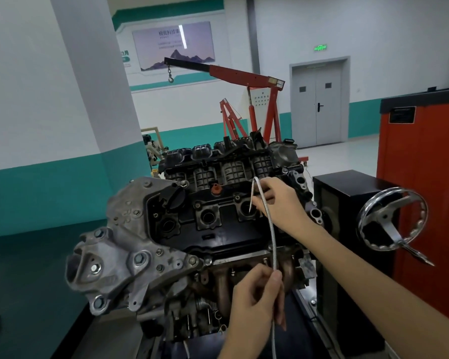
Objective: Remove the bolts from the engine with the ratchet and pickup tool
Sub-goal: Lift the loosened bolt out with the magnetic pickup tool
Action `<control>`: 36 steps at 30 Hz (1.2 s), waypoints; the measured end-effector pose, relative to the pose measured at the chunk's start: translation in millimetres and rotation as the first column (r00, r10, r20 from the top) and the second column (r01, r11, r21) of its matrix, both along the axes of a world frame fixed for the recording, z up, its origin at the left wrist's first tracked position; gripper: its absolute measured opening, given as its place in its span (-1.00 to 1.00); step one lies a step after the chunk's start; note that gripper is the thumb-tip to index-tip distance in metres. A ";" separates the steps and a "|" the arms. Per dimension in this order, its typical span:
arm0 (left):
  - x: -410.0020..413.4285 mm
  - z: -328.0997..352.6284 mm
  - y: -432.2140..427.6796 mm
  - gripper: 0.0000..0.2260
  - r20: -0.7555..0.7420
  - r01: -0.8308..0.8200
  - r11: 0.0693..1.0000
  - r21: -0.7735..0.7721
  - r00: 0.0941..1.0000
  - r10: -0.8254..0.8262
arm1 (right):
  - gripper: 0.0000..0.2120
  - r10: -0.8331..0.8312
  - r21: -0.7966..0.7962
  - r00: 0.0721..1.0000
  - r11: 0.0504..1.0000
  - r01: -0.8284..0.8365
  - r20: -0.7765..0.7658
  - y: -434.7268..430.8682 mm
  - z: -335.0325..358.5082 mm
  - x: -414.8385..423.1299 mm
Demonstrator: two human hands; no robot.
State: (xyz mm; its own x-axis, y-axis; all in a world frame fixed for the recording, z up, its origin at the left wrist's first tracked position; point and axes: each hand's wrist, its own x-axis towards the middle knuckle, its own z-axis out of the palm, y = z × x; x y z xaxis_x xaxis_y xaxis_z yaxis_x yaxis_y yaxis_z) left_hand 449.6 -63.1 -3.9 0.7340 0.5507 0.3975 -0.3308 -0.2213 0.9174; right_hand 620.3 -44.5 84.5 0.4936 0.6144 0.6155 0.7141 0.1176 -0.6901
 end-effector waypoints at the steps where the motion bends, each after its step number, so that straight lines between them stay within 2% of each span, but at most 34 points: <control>1: 1.5 -4.3 0.0 -0.74 -0.007 -0.010 1.000 0.002 1.000 0.010 | -0.85 -0.001 -0.002 0.994 1.000 0.001 -0.108 -6.1 0.6 -2.1; 2: 2.7 -8.4 -0.4 -0.73 -0.017 -0.016 1.000 0.009 1.000 0.017 | -0.85 0.042 0.007 0.963 0.999 -0.042 -0.267 -14.1 1.8 -5.1; 3: 4.1 -12.0 -1.3 -0.73 -0.028 -0.022 1.000 0.019 0.999 0.023 | -0.80 0.141 0.041 0.882 0.990 -0.138 -0.450 -23.9 3.9 -8.2; 4: 5.7 -14.8 -2.3 -0.73 -0.037 -0.030 0.999 0.026 0.999 0.031 | -0.70 0.266 0.102 0.743 0.960 -0.260 -0.614 -34.6 7.1 -11.9; 5: 7.7 -17.1 -3.3 -0.74 -0.046 -0.037 0.999 0.030 0.998 0.039 | -0.60 0.367 0.163 0.594 0.915 -0.369 -0.716 -45.2 10.4 -15.7; 6: 10.0 -19.2 -4.3 -0.75 -0.055 -0.044 0.998 0.035 0.997 0.046 | -0.55 0.418 0.192 0.503 0.877 -0.440 -0.757 -54.7 13.4 -20.2; 7: 12.8 -21.0 -5.4 -0.75 -0.063 -0.049 0.998 0.040 0.997 0.052 | -0.54 0.431 0.184 0.488 0.861 -0.474 -0.759 -61.1 14.9 -24.3; 10: 19.0 -25.2 -9.1 -0.77 -0.081 -0.040 0.997 0.067 0.996 0.045 | -0.66 0.382 0.154 0.581 0.902 -0.403 -0.719 -64.5 10.7 -35.2; 14: 22.8 -24.4 -8.7 -0.83 -0.135 -0.020 0.988 0.156 0.990 0.041 | -0.73 0.336 0.188 0.647 0.939 -0.288 -0.685 -60.2 6.5 -37.8; 20: 28.4 -5.1 24.9 -0.86 -0.077 -0.257 0.924 0.285 0.954 0.289 | -0.73 0.284 0.209 0.752 0.958 -0.196 -0.595 -69.0 15.8 -37.8; 28: 29.0 24.3 79.3 -0.86 -0.083 -0.495 0.835 0.239 0.847 0.526 | -0.74 0.361 0.296 0.761 0.927 -0.230 -0.539 -107.8 43.1 -38.3; 32: 35.7 36.0 86.3 -0.92 -0.080 -0.544 0.797 0.264 0.811 0.580 | -0.74 0.398 0.335 0.775 0.907 -0.254 -0.491 -126.8 57.1 -43.1; 36: 48.8 56.1 86.8 -0.85 -0.042 -0.571 0.756 0.320 0.789 0.613 | -0.74 0.422 0.365 0.780 0.892 -0.266 -0.462 -138.1 64.6 -44.5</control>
